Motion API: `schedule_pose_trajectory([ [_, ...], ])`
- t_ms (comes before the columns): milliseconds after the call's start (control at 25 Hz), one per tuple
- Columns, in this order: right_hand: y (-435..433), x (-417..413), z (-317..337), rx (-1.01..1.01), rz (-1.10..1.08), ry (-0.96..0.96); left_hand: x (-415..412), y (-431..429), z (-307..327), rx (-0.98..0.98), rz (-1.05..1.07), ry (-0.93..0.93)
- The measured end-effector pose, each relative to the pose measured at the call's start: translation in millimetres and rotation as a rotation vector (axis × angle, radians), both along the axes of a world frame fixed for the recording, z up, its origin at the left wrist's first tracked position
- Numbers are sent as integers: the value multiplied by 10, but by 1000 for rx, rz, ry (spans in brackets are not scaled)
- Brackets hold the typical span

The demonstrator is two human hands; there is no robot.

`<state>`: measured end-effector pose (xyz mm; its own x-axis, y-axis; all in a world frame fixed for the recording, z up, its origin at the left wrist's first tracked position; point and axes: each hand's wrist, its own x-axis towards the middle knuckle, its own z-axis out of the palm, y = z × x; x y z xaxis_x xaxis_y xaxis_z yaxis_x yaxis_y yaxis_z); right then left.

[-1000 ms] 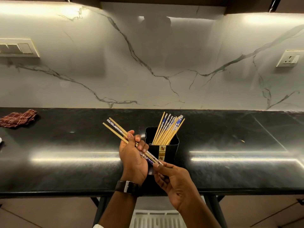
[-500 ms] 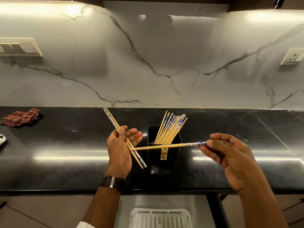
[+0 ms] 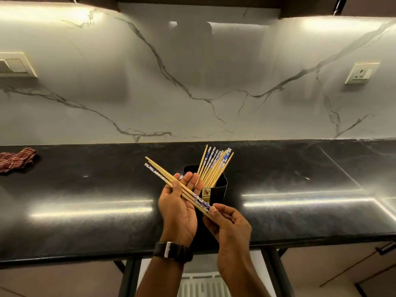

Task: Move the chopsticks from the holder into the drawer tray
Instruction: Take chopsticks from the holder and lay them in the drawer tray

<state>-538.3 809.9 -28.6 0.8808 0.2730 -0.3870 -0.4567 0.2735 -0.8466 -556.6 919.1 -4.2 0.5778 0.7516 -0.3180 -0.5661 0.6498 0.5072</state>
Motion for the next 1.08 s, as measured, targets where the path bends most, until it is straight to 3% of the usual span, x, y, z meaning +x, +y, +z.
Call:
schedule_pose_trajectory([
  [400, -52, -71, 20, 107, -97, 219, 23, 55, -46, -114, 192, 94],
  [640, -436, 199, 427, 18, -224, -120, -233, 579, -3, -188, 432, 155],
  [720, -449, 269, 508, -100, -105, -184, -279, 614, 24, -215, 414, 136],
  [800, -354, 212, 461, -140, 125, -83, -251, 544, 52, -227, 379, 97],
  [880, -233, 99, 345, -64, 222, 75, -190, 422, 59, -218, 359, 93],
  [960, -131, 34, 235, 31, 167, 166, -154, 315, 21, -212, 352, 118],
  [1080, -89, 13, 150, 27, 54, 130, -170, 279, -61, -255, 315, 114],
])
